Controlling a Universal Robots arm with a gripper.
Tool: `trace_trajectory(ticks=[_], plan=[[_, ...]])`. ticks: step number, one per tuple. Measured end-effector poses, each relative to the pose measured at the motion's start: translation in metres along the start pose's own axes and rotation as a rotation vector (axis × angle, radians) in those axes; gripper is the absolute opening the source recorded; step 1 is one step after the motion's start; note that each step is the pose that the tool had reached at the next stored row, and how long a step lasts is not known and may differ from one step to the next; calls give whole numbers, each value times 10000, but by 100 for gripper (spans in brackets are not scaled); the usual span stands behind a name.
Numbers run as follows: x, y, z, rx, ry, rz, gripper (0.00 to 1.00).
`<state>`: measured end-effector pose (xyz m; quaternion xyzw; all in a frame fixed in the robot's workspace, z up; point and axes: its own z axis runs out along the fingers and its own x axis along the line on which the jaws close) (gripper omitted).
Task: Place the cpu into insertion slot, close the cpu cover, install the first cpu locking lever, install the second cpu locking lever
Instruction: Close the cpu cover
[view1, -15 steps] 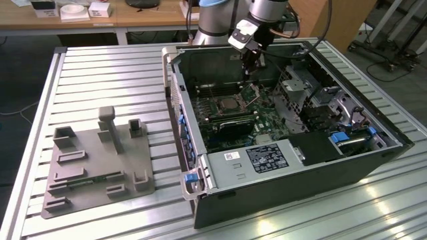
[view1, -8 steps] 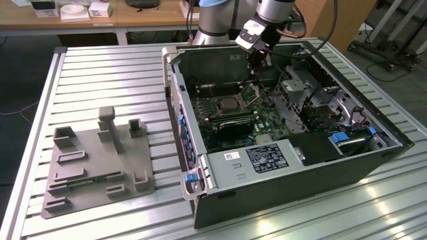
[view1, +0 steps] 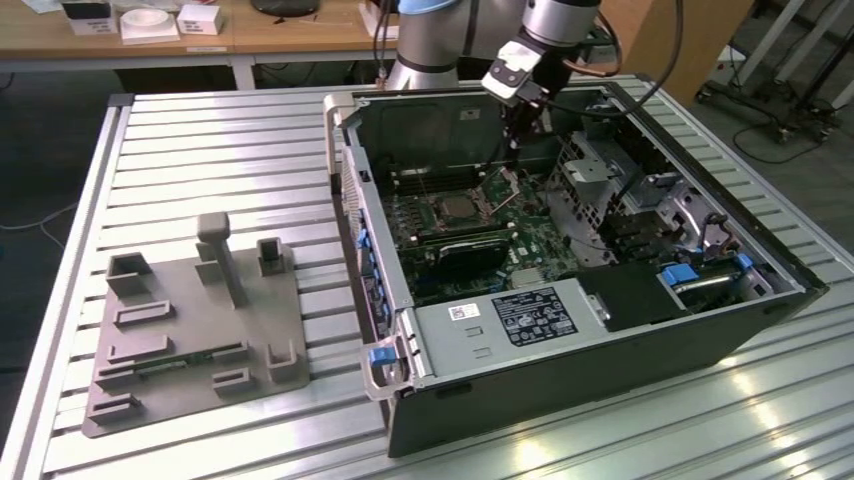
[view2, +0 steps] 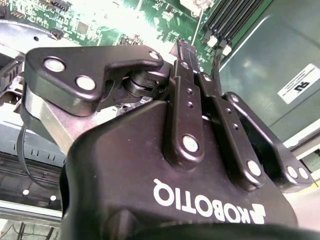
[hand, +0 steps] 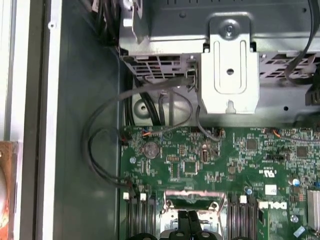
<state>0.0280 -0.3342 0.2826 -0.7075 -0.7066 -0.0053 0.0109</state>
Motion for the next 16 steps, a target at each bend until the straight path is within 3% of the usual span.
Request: trace_trajectory(ticks=[16], plan=[[0, 31, 2, 0, 0, 0, 10]])
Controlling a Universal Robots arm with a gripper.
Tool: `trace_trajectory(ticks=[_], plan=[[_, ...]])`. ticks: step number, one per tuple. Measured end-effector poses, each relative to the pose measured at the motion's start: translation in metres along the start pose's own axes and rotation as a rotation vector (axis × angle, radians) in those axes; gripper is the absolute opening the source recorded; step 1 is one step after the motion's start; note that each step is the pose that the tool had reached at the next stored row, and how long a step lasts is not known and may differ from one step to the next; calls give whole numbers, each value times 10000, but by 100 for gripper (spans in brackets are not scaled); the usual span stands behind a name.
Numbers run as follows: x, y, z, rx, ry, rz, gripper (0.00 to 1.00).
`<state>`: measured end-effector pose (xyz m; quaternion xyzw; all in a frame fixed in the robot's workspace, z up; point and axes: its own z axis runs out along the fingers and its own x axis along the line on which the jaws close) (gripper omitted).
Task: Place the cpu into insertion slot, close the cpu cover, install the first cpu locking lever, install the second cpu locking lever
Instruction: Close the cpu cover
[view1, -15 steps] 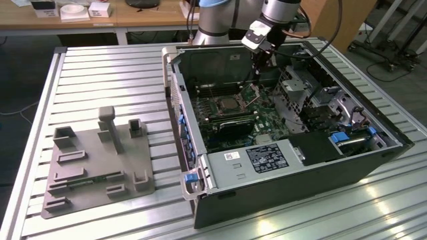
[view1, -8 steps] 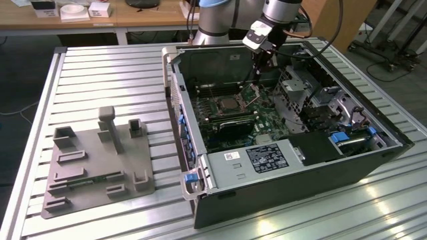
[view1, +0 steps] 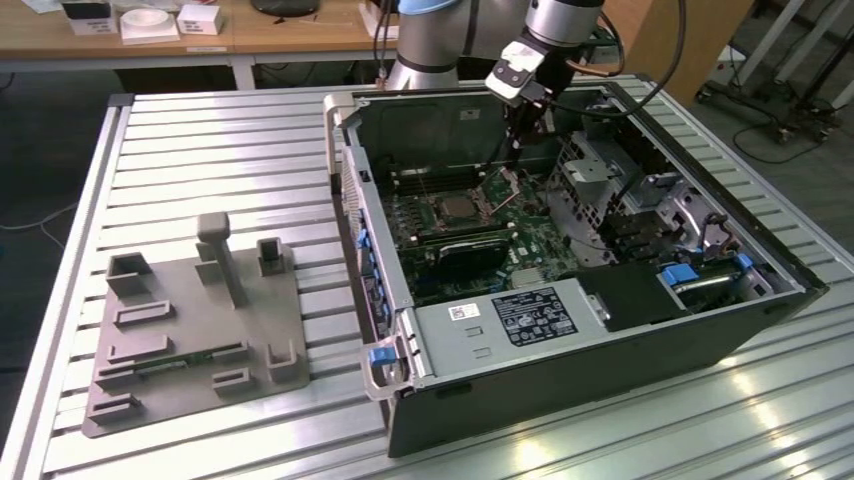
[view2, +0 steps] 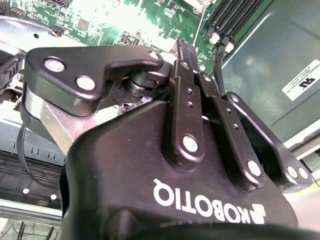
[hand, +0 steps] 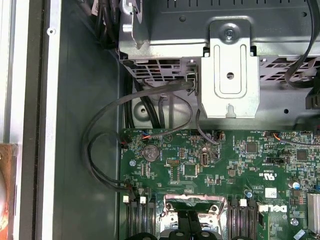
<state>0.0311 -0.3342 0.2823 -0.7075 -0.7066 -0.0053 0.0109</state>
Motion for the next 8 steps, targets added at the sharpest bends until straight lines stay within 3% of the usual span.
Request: trace_trajectory(ticks=[8], plan=[[0, 102, 11, 0, 0, 0, 10]])
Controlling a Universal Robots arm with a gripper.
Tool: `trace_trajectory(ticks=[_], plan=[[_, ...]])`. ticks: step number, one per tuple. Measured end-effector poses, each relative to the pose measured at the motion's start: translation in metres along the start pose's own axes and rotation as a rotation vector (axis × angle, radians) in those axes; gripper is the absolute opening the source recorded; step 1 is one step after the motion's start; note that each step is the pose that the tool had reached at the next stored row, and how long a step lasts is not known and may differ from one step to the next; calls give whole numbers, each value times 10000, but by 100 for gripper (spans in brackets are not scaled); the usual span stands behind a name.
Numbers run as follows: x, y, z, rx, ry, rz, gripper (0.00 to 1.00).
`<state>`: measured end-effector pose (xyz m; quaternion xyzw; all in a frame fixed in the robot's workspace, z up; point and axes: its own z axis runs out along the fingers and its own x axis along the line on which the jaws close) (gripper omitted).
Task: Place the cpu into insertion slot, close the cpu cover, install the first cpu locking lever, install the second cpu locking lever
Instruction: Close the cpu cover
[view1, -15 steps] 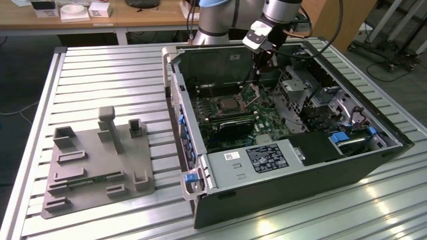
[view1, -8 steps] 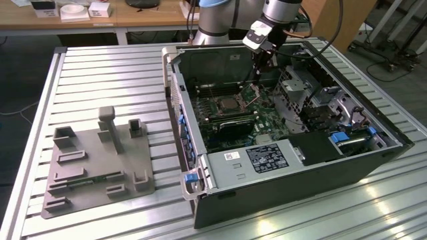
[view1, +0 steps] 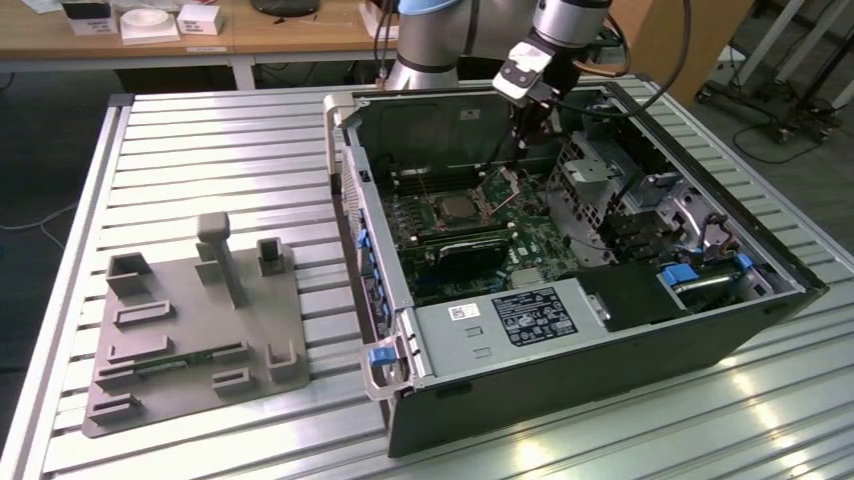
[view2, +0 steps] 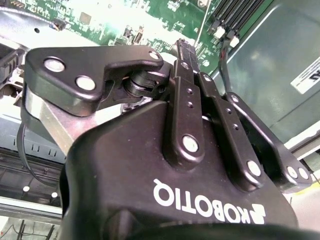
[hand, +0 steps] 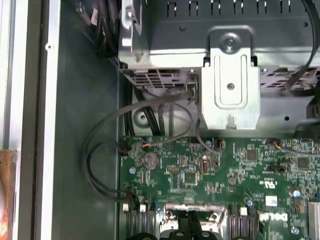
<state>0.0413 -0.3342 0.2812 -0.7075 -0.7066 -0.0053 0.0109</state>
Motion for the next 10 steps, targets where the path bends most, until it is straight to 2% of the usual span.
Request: trace_trajectory(ticks=[10], plan=[[-1, 128, 75, 0, 0, -1, 10]])
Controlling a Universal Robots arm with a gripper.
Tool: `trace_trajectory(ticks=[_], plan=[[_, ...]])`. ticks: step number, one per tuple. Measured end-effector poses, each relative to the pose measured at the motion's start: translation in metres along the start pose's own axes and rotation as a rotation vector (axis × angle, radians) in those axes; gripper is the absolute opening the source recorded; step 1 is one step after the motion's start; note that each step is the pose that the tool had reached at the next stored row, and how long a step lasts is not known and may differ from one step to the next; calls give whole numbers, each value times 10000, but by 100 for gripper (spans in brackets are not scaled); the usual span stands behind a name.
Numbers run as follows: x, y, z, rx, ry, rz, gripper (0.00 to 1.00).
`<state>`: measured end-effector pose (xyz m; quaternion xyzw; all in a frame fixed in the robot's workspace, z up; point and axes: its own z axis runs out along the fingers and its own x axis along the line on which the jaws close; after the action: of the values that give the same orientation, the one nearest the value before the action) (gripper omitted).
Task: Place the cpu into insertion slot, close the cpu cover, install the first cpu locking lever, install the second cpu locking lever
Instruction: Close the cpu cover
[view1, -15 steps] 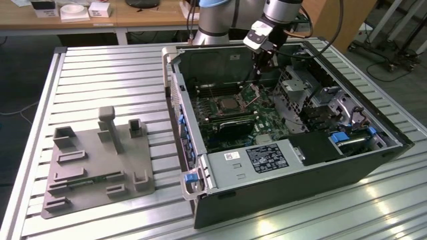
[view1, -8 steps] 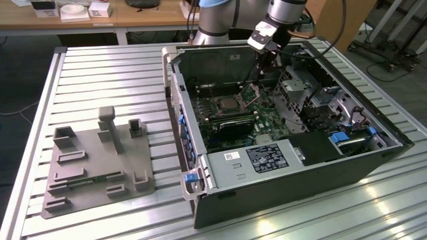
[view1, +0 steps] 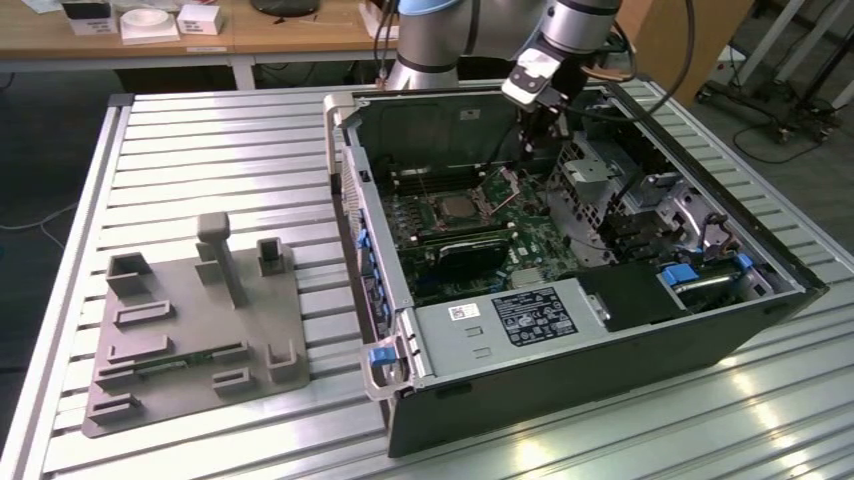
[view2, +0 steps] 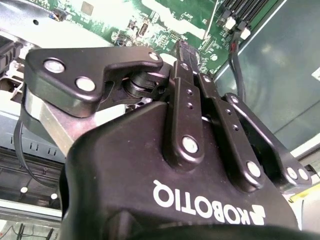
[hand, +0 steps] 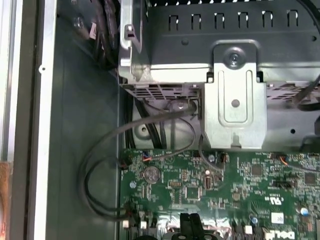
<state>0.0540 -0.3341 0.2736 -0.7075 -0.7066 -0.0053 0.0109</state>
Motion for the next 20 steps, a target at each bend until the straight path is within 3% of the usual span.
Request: trace_trajectory(ticks=[12, 20], plan=[[-2, 106, 75, 0, 0, 0, 10], [-2, 117, 83, 0, 0, 0, 10]])
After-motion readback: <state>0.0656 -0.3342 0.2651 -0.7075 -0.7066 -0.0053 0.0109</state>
